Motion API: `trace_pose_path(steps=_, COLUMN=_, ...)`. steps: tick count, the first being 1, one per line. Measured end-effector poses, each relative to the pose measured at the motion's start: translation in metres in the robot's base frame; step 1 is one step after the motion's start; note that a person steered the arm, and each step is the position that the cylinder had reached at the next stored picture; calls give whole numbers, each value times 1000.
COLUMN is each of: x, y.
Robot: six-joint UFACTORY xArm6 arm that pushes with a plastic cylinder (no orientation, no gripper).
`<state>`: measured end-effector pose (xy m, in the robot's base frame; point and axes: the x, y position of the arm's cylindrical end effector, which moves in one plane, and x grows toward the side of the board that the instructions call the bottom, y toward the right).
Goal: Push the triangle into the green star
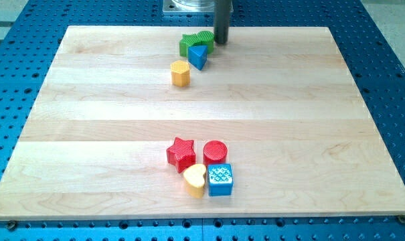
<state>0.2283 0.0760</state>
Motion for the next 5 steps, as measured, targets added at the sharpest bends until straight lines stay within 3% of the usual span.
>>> trace_pose_path(steps=1, x=67, y=54)
trace_pose_path(steps=2, x=100, y=-6)
trace_pose_path(steps=5, x=109, y=-79)
